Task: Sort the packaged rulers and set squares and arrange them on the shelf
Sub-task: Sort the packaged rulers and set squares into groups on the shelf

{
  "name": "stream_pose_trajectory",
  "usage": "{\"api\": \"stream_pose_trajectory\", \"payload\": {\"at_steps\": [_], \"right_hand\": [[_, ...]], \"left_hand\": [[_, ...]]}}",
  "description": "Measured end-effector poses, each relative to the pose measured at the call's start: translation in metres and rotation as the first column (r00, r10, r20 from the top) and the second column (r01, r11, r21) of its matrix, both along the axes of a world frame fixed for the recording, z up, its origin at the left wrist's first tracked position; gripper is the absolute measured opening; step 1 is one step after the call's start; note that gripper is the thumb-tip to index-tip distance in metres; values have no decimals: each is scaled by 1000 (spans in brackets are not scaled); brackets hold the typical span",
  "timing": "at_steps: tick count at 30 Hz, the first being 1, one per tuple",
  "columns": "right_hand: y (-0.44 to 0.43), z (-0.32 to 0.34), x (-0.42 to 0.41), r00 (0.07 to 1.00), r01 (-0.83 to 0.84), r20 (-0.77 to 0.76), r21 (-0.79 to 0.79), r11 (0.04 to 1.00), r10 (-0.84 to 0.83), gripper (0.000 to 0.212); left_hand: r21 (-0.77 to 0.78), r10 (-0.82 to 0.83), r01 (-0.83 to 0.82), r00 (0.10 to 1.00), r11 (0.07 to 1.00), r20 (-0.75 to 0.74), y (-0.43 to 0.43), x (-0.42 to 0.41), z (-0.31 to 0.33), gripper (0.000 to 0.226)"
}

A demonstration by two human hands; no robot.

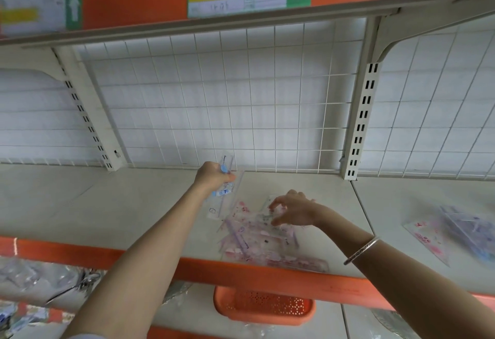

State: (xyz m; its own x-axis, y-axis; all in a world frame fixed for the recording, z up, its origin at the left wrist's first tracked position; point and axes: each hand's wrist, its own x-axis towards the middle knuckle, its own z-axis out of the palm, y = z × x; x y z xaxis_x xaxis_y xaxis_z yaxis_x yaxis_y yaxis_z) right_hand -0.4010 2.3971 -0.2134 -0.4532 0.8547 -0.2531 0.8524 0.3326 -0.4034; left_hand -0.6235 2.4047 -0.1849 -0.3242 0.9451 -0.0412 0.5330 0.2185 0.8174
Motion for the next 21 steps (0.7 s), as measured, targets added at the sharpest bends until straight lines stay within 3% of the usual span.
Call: {"api": "stream_pose_trajectory", "payload": {"at_steps": [5, 15, 21], "right_hand": [[-6, 4, 0, 998, -38, 53, 15, 999, 37, 64], [-17, 11, -7, 992, -77, 100, 48, 996, 72, 62], [-19, 6, -7, 994, -38, 99, -33, 999, 41, 64]], "left_hand": [[5, -8, 8, 1000, 1000, 4, -1, 4, -2, 36], [11, -36, 35, 999, 999, 33, -2, 15, -8, 43], [-9, -59, 59, 998, 998, 38, -1, 17, -12, 37]]}}
